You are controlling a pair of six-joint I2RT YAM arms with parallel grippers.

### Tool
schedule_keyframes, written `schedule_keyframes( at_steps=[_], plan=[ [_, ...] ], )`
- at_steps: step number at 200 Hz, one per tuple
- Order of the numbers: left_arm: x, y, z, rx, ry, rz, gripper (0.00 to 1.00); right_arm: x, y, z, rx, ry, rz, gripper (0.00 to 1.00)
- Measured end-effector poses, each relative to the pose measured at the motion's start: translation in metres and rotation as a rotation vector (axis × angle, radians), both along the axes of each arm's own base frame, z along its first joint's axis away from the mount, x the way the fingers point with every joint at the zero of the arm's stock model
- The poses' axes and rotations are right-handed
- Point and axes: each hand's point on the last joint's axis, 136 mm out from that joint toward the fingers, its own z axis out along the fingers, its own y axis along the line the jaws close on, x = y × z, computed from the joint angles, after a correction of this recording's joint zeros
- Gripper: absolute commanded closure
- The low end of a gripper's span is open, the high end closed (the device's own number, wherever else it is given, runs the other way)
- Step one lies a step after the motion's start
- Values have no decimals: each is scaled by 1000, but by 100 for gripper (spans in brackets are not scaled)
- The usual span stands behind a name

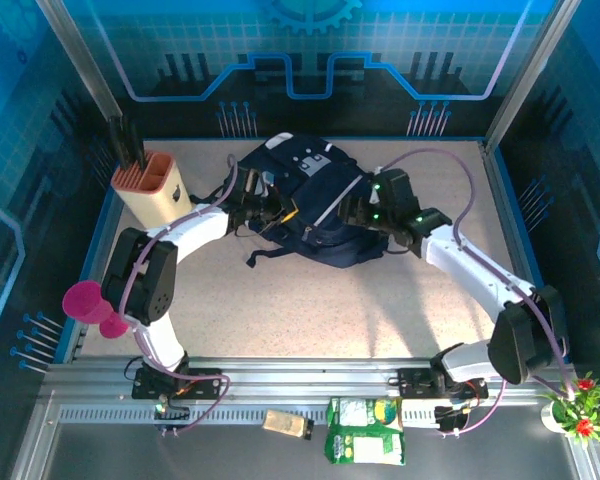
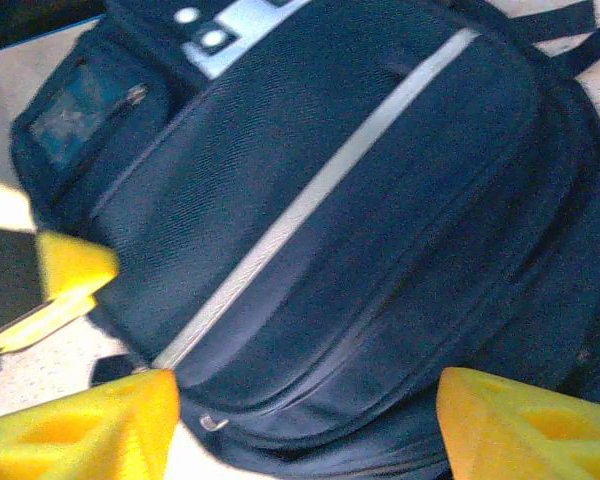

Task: Pack the student bag
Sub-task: Rotate the student bag at the middle-right of the table, then zip the student bag at the top-center of the table.

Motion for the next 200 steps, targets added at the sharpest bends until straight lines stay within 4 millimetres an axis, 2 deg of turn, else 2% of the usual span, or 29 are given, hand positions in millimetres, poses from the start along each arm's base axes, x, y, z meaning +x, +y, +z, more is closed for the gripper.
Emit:
schedule_keyframes(
  at_steps=[18, 38, 65, 79, 112, 133, 200],
  plan=[
    [1, -2, 2, -11, -3, 0, 100, -18, 27, -5, -19, 11, 27, 41],
    [2, -3, 5, -23, -9, 0, 100, -32, 52, -20, -46, 42, 34, 41],
    [4, -5, 9, -44, -14, -1, 100, -36, 78, -37, -96, 75, 6, 42],
    [4, -6, 10, -52, -19, -3, 100, -33, 88, -41, -107, 79, -20, 47],
    [3, -7, 9, -58, -23, -8, 100, -22, 94, -47, -108, 92, -102, 60],
    [3, -7, 10, -59, -23, -10, 100, -16, 95, -54, -111, 107, -146, 65],
    [3, -9, 13, -71, -32, -21, 100, -1, 101, -68, -146, 124, -204, 69]
  ],
)
